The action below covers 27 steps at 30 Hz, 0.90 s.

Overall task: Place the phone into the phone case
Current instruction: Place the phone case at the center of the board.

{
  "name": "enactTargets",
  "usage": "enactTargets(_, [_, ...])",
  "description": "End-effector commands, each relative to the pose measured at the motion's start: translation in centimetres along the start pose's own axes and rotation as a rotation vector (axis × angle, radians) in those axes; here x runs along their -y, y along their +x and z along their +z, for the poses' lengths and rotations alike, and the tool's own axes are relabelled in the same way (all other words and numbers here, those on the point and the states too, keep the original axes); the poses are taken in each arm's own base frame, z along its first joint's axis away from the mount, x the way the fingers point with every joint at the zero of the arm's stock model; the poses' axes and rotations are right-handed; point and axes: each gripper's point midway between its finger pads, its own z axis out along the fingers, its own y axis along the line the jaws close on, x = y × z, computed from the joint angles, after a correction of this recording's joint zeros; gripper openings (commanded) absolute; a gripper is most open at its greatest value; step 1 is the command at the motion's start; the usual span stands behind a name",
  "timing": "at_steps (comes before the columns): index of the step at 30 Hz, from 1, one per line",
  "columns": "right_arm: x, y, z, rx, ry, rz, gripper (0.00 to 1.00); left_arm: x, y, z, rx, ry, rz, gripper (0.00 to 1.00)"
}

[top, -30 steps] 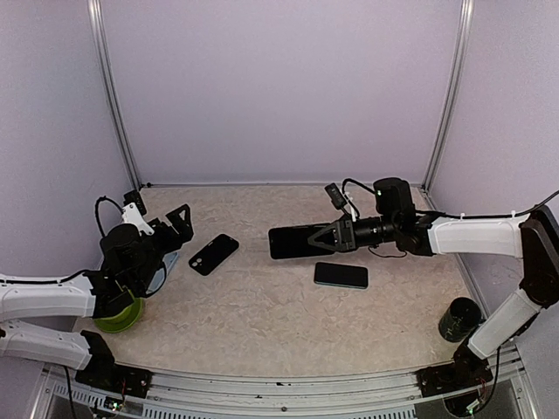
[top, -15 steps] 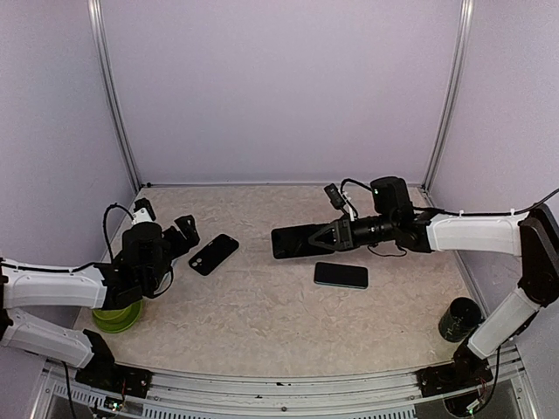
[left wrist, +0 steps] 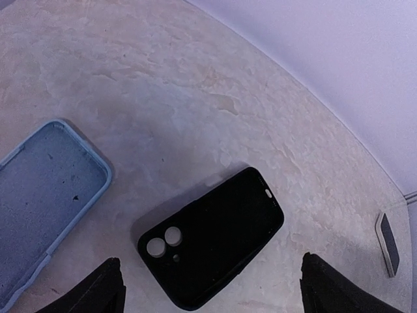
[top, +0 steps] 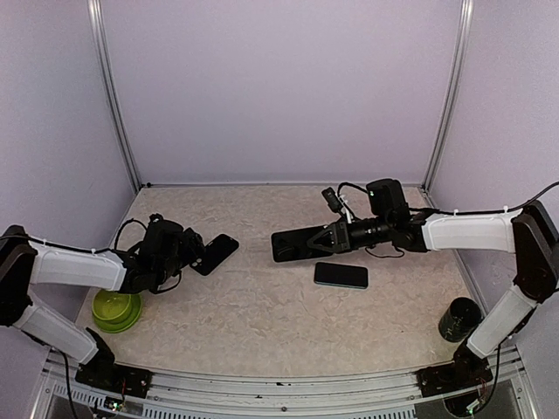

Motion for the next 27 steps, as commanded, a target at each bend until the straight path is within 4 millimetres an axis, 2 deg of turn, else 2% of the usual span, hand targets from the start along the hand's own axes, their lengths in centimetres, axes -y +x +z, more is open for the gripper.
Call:
enactTargets(1, [-0.8, -2.0, -0.2, 0.043, -0.022, -0.049, 0.00, 0.2, 1.0, 1.3, -0.112, -0.026, -0.077, 0.89])
enactTargets(7, [-0.6, -2.0, -0.1, 0.042, -0.014, -0.052, 0.00, -0.3, 2.5, 3.2, -0.238, -0.094, -0.090, 0.82])
enactTargets(9, [-0.5, -1.9, -0.1, 0.040, -0.012, -0.052, 0.00, -1.2, 3.6, 3.8, -0.300, -0.141, -0.090, 0.79])
enactTargets(13, [-0.4, -1.8, -0.1, 0.037, -0.008, -0.055, 0.00, -2.5, 5.4, 4.7, -0.368, -0.205, -0.086, 0.79])
enactTargets(27, [0.0, -1.7, 0.2, 0.029, -0.001, -0.063, 0.00, -4.0, 6.4, 5.5, -0.414, -0.337, -0.052, 0.75])
